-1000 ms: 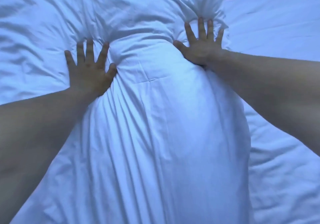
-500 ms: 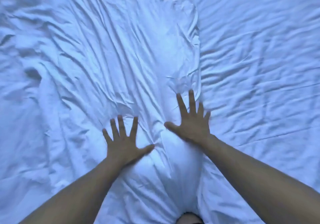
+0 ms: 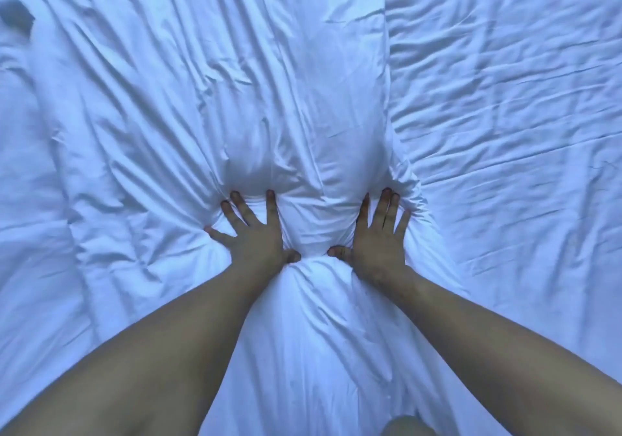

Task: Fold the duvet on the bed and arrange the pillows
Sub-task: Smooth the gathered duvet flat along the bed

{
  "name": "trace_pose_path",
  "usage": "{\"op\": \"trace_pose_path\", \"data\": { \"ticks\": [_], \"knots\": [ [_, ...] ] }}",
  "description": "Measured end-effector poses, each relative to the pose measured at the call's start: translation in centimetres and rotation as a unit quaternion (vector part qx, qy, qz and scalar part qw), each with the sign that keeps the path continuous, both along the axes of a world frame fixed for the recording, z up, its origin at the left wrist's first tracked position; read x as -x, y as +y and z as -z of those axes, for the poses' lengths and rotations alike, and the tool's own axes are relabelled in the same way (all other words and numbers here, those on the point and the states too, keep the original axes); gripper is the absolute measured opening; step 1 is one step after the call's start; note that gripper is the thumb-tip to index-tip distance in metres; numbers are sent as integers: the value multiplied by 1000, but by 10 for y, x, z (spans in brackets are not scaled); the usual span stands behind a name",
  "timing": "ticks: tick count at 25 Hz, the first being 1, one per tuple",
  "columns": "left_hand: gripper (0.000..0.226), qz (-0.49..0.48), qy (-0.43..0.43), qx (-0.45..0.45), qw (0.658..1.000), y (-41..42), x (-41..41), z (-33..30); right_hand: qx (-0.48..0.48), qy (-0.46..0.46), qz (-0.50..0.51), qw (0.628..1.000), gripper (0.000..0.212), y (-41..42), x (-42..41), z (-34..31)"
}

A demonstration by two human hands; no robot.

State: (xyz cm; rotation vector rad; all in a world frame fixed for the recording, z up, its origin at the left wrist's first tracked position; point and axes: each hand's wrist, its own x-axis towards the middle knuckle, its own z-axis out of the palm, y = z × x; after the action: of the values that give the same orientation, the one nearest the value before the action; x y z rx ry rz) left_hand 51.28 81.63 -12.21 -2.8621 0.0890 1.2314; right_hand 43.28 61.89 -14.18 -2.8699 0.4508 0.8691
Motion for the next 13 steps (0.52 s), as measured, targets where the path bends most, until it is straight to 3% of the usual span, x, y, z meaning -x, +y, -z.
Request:
{"op": "trace_pose_path", "data": {
  "ticks": [9,13],
  "knots": [
    [136,11,-60,24,998,8,5,-1,-6,-54,9,998,129,-5,5,-2],
    [81,68,-222,73,970,34,82,-1,-48,-110,36,992,105,2,41,-13]
  ]
}}
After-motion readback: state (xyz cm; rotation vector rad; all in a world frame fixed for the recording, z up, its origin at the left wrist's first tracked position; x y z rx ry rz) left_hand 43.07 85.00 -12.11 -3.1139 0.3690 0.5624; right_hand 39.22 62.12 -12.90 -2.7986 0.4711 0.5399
